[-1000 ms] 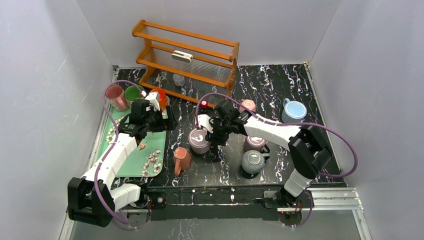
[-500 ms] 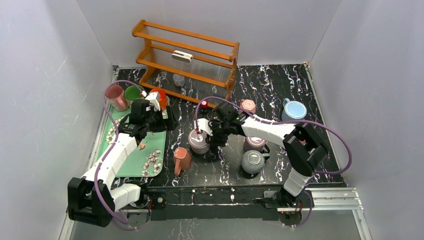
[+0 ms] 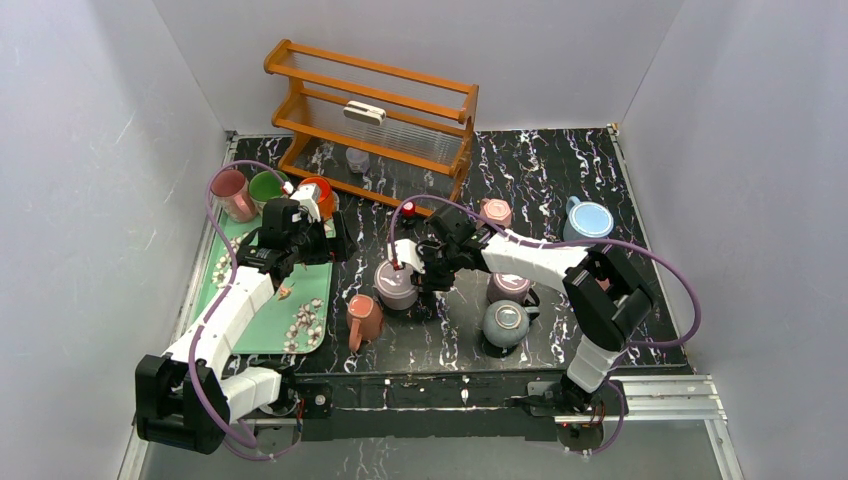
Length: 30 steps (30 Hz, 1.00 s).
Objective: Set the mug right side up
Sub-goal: Turn over the cup at the center of the board.
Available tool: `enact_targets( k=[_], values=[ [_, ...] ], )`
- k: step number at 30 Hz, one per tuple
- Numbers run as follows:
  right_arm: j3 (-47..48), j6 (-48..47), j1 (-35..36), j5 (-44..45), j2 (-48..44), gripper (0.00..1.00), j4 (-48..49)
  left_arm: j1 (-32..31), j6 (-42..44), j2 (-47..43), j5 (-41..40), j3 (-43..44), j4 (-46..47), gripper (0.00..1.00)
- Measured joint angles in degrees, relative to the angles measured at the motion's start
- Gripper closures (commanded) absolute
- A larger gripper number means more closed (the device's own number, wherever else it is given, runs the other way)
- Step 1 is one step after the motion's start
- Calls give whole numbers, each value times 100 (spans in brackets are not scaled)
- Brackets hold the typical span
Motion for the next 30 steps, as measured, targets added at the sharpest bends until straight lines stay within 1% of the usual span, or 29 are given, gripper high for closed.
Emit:
enact_targets(
  k=[6, 9, 11, 14, 17, 21, 24, 28, 30],
  values=[
    [0, 264, 0, 0, 37, 50, 20, 2, -2, 0, 22, -4, 0, 2],
    [0, 437, 0, 2, 61, 49, 85, 2, -2, 0, 37, -4, 0, 2],
    [0, 549, 0, 4, 66, 51, 127, 2, -2, 0, 42, -4, 0, 2],
    [0, 675, 0, 2, 66, 58, 151, 2, -4, 0, 46, -4, 0, 2],
    [-2, 791, 0, 2, 66, 70, 225, 2, -7, 0, 59, -4, 0, 2],
    [-20, 918, 0, -20, 66, 88, 341, 2, -7, -4, 61, -4, 0, 2],
    [-57, 1010, 0, -52, 66, 98, 422, 2, -4, -31, 61, -7, 0, 2],
    [-208, 1060, 0, -92, 0, 99, 664, 2, -7, -87, 61, -7, 2, 2],
    [-442, 1132, 0, -81, -144, 99, 903, 2, -4, -90, 63, -9, 0, 2]
  ],
)
